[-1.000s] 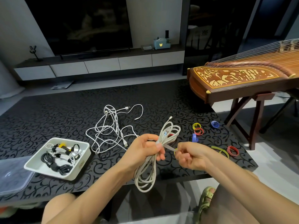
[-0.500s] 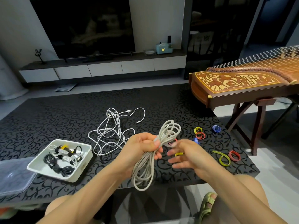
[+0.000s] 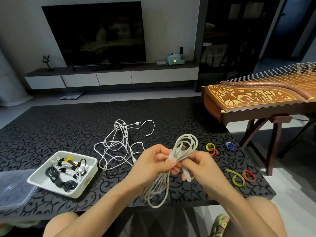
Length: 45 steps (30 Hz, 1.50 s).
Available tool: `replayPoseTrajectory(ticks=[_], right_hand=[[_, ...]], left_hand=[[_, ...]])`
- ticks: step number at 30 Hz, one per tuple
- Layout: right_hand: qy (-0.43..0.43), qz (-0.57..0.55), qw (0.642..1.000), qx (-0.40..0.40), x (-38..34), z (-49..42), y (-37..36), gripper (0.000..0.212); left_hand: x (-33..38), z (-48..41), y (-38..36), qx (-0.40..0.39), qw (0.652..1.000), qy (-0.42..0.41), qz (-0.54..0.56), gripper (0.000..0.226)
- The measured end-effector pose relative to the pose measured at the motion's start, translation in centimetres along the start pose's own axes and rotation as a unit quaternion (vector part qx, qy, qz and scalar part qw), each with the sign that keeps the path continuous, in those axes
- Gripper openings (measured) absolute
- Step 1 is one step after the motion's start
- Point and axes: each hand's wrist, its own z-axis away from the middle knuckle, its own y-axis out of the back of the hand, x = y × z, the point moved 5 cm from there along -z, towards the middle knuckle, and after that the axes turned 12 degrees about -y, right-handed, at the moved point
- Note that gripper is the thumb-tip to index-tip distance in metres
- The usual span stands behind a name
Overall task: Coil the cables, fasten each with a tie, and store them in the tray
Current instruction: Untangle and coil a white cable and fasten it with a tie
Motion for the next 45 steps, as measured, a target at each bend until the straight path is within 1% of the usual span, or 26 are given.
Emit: replayPoseTrajectory(ticks=[2,4,6,8,9,12,15,17,21,24,27,30,34,36,38,41,43,45], right_hand=[[0.009,0.031,0.999,-0.018,-0.2,-0.2,0.1,0.016],[0.018,0.033,0.999,-0.022,-0.4,-0.3,0.0,0.018],[0.041,0.051,0.998,0.007,-0.7,-0.4,0.0,0.027],[0.063,0.069,0.994,0.053,-1.0,-0.6,0.1,0.033],[0.070,0.071,0.992,0.072,-1.1,-0.7,0.1,0.033],[0.088,0.083,0.988,0.098,-1.4,-0.9,-0.1,0.031],[0.083,0.094,0.988,0.090,-1.7,-1.1,-0.1,0.027],[0.067,0.092,0.991,0.075,-1.7,-1.3,0.0,0.029],[0.036,0.080,0.994,0.059,-2.0,-1.5,0.4,0.029],[0.021,0.087,0.995,0.050,-2.2,-1.4,0.8,0.027],[0.009,0.100,0.994,0.036,-2.5,-1.4,1.1,0.026],[0.013,0.117,0.993,0.023,-3.0,-1.4,1.4,0.022],[0.037,0.185,0.981,0.051,-3.7,-1.5,1.7,0.019],[0.042,0.206,0.975,0.072,-4.2,-1.6,2.0,0.014],[0.038,0.216,0.972,0.081,-4.6,-1.7,2.2,0.014],[0.028,0.225,0.968,0.108,-4.9,-2.1,2.6,0.021],[0.026,0.241,0.961,0.133,-5.2,-2.5,3.0,0.017],[0.019,0.243,0.959,0.142,-5.3,-2.8,3.3,0.014]], left_hand=[[0.2,0.1,-0.1,-0.001,1.000,-0.003,-0.012,0.027],[0.3,0.1,0.0,0.010,0.999,-0.003,-0.031,0.030],[0.4,0.0,0.3,0.012,0.996,-0.004,-0.089,0.032],[0.6,-0.2,0.5,0.004,0.989,-0.005,-0.145,0.036],[0.6,-0.3,0.4,0.004,0.989,-0.007,-0.148,0.036],[1.0,-0.8,0.3,0.016,0.994,-0.015,-0.112,0.020],[1.0,-1.1,0.1,-0.002,0.997,0.001,-0.071,0.015],[0.9,-1.2,-0.1,-0.026,0.998,0.020,-0.057,0.016],[0.7,-1.8,-0.5,-0.054,0.997,0.037,-0.049,0.016],[0.6,-2.2,-0.6,-0.088,0.993,0.046,-0.063,0.014],[0.7,-2.5,-0.6,-0.121,0.986,0.049,-0.102,0.014],[1.0,-2.7,-0.6,-0.133,0.981,0.044,-0.137,0.014],[1.5,-3.4,-1.0,-0.129,0.965,-0.003,-0.228,0.014],[1.7,-3.7,-1.5,-0.132,0.961,-0.029,-0.241,0.013],[1.8,-3.8,-1.9,-0.117,0.961,-0.062,-0.244,0.015],[2.0,-3.9,-2.0,-0.060,0.968,-0.104,-0.221,0.014],[1.7,-3.9,-1.9,-0.040,0.975,-0.109,-0.189,0.014],[1.4,-3.9,-2.0,-0.032,0.982,-0.099,-0.157,0.019]])
